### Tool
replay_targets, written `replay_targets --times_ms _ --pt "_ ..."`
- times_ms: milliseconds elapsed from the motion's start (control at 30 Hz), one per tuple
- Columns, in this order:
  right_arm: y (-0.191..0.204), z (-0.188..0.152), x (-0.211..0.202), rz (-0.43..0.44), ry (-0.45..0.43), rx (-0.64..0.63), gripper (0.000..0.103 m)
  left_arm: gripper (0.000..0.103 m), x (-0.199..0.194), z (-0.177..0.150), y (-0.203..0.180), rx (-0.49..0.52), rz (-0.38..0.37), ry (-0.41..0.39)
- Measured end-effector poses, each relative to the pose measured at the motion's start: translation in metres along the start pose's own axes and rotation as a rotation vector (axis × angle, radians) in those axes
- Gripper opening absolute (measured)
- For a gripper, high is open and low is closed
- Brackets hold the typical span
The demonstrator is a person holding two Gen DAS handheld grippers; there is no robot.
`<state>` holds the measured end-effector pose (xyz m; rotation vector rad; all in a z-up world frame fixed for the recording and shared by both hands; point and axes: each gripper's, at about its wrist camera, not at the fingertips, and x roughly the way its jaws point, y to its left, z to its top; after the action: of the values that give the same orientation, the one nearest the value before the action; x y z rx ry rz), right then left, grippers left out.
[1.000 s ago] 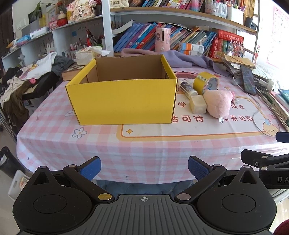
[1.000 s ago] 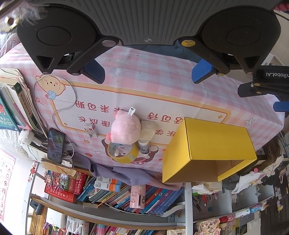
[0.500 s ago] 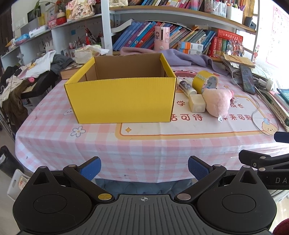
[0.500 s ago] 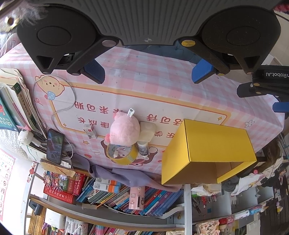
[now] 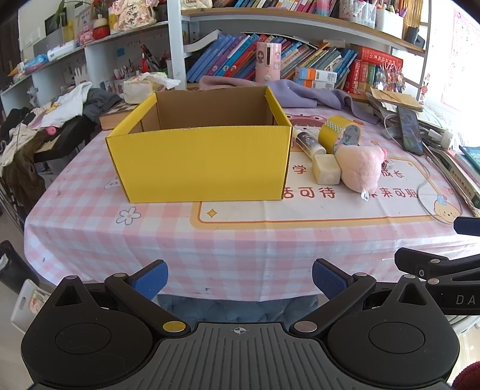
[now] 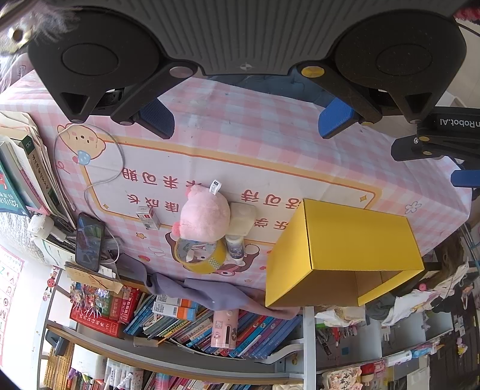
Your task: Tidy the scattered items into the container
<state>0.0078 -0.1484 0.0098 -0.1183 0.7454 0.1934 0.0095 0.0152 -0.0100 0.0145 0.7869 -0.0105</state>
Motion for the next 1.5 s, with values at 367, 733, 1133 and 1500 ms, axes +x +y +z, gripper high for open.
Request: replay_targets --times_ms 367,733,1133,1500 --pt "0.001 0.0 0.0 0.001 0.0 -0.003 0.103 0.103 0.001 -0.002 -0.002 0.0 -0.004 0.007" --pt "-0.002 0.002 -0.002 -0.006 -0.013 -0.023 0.101 0.103 -0.001 0.0 -0.005 0.02 -0.032 -0.004" --pt "-0.008 0.005 -0.001 -0.021 -0.038 -0.034 0.101 0.103 -0.002 0.007 -0.006 0.041 -0.034 -0.036" --pt "-0.013 0.0 -0.004 -0.034 -0.046 -0.041 0.096 0.102 0.002 0.007 -0.01 0.064 -0.066 -0.03"
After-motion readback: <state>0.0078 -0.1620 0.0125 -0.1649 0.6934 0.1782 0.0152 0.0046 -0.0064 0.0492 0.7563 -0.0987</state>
